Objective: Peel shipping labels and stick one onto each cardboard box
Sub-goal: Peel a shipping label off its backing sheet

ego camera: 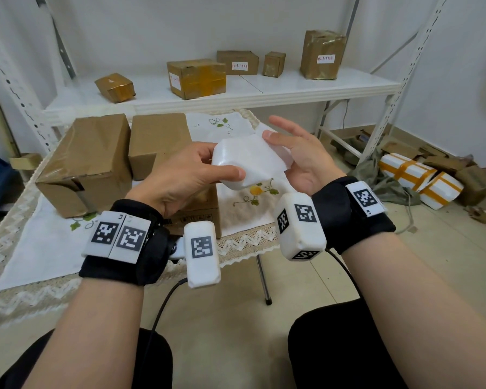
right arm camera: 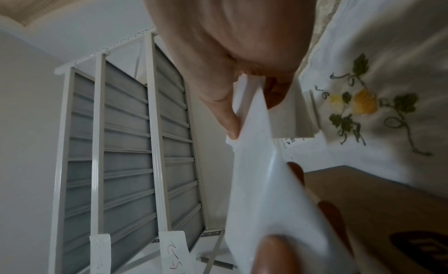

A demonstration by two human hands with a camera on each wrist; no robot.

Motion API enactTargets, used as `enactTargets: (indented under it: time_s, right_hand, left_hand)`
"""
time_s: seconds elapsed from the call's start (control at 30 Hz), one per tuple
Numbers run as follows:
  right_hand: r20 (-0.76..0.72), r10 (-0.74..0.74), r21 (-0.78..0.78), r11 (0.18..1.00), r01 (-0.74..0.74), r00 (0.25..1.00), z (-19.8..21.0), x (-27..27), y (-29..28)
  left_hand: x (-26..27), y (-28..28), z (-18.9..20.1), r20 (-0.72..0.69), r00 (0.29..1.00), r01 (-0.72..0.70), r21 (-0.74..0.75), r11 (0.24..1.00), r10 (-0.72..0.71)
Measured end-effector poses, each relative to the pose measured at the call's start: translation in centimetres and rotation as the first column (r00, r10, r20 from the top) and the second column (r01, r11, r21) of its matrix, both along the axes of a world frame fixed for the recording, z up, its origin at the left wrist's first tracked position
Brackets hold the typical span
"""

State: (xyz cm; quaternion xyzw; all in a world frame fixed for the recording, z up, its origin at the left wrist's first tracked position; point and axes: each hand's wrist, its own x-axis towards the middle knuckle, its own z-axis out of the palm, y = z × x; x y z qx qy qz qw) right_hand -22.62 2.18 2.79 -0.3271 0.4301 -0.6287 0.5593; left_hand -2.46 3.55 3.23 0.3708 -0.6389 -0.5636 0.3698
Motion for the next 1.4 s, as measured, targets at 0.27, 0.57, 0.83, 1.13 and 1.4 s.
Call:
enactTargets:
  time_s: [0.27, 0.57, 0.83, 1.13, 1.4]
  right_hand:
    - [0.057, -0.090, 0.054, 0.995, 0.087, 0.994, -0.2, -0.3, -0.4]
    - [0.014, -0.209, 0.134, 0.970, 0.205, 0.978, -0.2, -0.6, -0.4]
    - [-0.077, -0.243, 0.049, 0.968, 0.247, 0.967, -0.1, -0.6, -0.5]
    - [-0.246, 0.012, -0.131, 0.990, -0.045, 0.969, 0.4, 0.3, -0.2]
    - [-0.489, 0.111, 0.124, 0.991, -0.057, 0.865, -0.9, 0.4, -1.0]
  left_hand:
    - [-0.1, 0.0, -0.2, 0.063, 0.998, -0.014, -0.019, 1.000, 0.015]
    - [0.1, 0.0, -0.1, 0.083, 0.996, -0.010, -0.021, 1.000, 0.011]
    - [0.2, -0.4, 0.0, -0.028, 0.994, -0.105, -0.017, 0.994, 0.105]
    - [0.9, -1.6, -0.1, -0.287, 0.866, -0.430, -0.008, 0.903, 0.410]
    - [1.6, -1.9, 0.0, -0.332, 0.822, -0.490, 0.000, 0.872, 0.462]
